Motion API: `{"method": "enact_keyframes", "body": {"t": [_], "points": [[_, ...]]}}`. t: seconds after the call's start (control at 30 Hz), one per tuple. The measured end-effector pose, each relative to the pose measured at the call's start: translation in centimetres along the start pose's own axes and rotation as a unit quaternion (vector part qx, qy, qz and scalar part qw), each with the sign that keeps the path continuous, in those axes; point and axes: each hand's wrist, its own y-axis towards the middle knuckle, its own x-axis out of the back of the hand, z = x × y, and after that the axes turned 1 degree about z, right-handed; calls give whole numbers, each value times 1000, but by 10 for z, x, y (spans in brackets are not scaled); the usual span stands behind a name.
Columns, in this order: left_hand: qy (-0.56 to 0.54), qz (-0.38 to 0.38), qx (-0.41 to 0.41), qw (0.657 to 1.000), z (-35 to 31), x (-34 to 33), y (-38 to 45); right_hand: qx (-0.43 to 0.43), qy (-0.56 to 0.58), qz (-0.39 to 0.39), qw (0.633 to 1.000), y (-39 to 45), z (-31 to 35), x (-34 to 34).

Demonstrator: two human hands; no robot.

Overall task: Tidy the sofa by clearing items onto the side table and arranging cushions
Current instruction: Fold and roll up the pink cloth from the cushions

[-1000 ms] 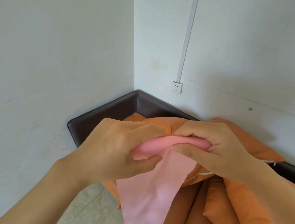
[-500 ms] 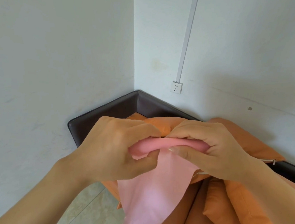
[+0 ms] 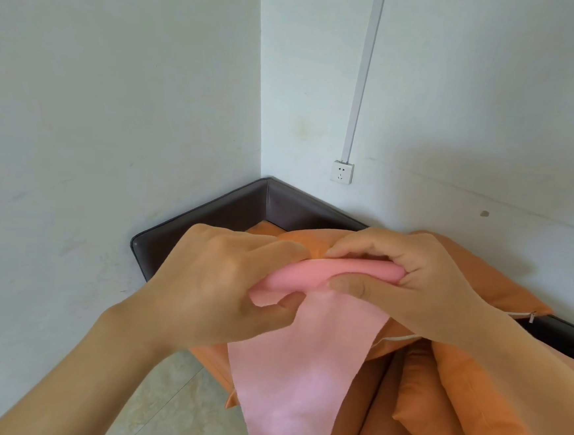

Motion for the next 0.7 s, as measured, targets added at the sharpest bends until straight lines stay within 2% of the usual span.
{"method": "enact_keyframes", "body": {"t": [0.1,0.2,0.3,0.53,0.6,0.7], "points": [[4,-12,-1,1000,1,-1,1,-32,20,10,999,-1,0,3],[-14,0,4,1000,2,-3,1,12,-53,8,999,2,0,3],[-12,11,3,1000,3,-1,2,48,-65,13,997,5,0,1],[13,-24,-31,999,5,-2,3,-64,48,17,997,3,1,2],[-9,-21,-24,999,6,-2,2,-51,21,20,998,4,2,2],[-33,-2,-10,999,6,0,2,22,-76,24,997,5,2,-1]]}}
